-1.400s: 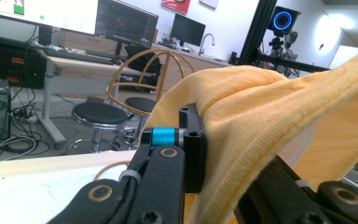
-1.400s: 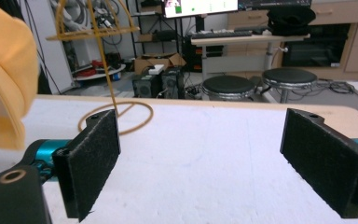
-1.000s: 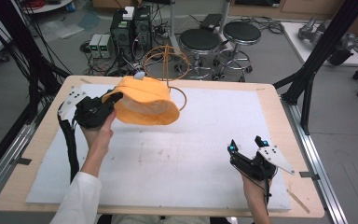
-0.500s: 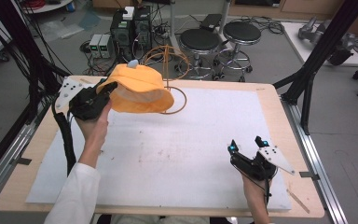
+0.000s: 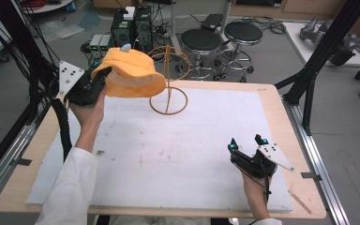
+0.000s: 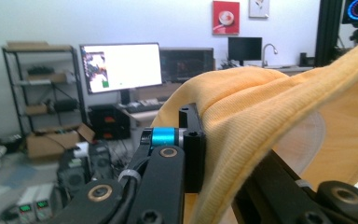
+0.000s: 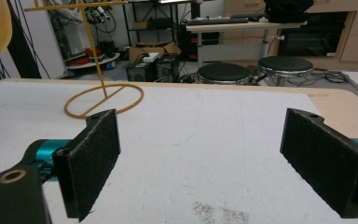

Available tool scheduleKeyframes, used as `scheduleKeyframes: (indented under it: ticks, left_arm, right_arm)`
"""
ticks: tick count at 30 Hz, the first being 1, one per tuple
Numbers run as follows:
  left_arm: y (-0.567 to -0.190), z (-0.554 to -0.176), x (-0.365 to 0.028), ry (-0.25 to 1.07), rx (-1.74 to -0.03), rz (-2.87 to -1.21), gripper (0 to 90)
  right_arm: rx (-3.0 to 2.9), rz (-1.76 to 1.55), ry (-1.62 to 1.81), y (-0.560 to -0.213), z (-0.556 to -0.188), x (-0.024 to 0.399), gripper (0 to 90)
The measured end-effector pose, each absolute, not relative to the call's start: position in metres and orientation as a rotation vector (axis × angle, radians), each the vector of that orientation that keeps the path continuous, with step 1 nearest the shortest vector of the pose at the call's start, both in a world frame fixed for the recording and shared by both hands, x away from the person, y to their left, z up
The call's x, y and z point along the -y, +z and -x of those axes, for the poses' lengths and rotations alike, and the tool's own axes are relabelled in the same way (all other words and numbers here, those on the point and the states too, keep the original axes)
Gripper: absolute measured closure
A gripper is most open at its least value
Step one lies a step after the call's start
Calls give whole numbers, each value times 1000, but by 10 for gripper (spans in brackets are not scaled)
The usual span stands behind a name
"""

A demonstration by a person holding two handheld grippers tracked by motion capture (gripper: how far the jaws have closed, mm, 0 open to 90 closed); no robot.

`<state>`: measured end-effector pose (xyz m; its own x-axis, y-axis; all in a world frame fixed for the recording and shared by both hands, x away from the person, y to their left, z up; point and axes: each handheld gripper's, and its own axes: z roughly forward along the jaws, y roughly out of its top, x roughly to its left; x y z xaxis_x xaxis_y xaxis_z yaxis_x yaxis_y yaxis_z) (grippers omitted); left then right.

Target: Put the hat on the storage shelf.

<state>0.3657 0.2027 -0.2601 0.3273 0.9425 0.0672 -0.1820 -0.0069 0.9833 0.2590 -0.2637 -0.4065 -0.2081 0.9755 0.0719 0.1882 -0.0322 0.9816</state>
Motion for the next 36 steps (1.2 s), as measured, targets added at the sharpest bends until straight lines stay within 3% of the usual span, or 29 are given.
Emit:
scheduleKeyframes:
  ticks: [21, 36]
  left_arm:
    - [-220, -396, -174, 1437, -694, -1072, 872]
    - [-194, -428, -140, 1562, -588, -1032, 872]
  right_arm:
    - [-1477, -1278, 1311, -410, -258, 266, 111]
    - [-1498, -1267, 1309, -411, -259, 265, 111]
